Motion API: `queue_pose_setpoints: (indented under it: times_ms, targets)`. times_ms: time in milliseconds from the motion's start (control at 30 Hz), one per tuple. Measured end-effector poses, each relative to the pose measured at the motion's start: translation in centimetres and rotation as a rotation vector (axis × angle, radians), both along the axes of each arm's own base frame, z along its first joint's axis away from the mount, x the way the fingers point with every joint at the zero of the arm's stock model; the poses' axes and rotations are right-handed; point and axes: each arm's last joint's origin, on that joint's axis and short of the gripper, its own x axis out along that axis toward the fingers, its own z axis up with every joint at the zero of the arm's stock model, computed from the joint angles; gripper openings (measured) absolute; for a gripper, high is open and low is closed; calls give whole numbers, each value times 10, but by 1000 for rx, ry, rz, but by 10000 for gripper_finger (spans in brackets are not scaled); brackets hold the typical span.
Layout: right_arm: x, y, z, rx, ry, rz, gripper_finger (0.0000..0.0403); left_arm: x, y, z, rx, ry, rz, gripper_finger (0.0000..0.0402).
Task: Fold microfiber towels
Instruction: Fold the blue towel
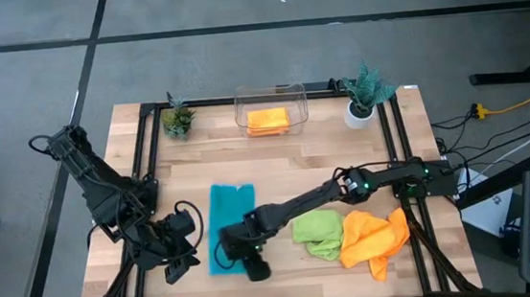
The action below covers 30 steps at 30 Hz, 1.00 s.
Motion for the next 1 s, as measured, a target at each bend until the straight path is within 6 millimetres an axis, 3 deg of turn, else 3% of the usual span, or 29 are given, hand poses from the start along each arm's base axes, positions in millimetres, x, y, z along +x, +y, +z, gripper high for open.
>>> queue_pose_setpoints:
  times_ms: [167, 533, 800, 1000]
  targets:
    - [-8, 4, 7, -40, 29, 34, 154, 0, 0, 0, -18, 8, 28, 154]
    - [-39, -9, 60, -233, 159, 50, 154, 4, -5, -5, -87, 67, 133, 154]
    - [-72, 20, 144, -207, 26, 49, 154, 26, -30, -25, -67, 42, 88, 154]
    - [-141, 38, 219, -269, 35, 163, 154, 55, -58, -38, -130, -88, 20, 154]
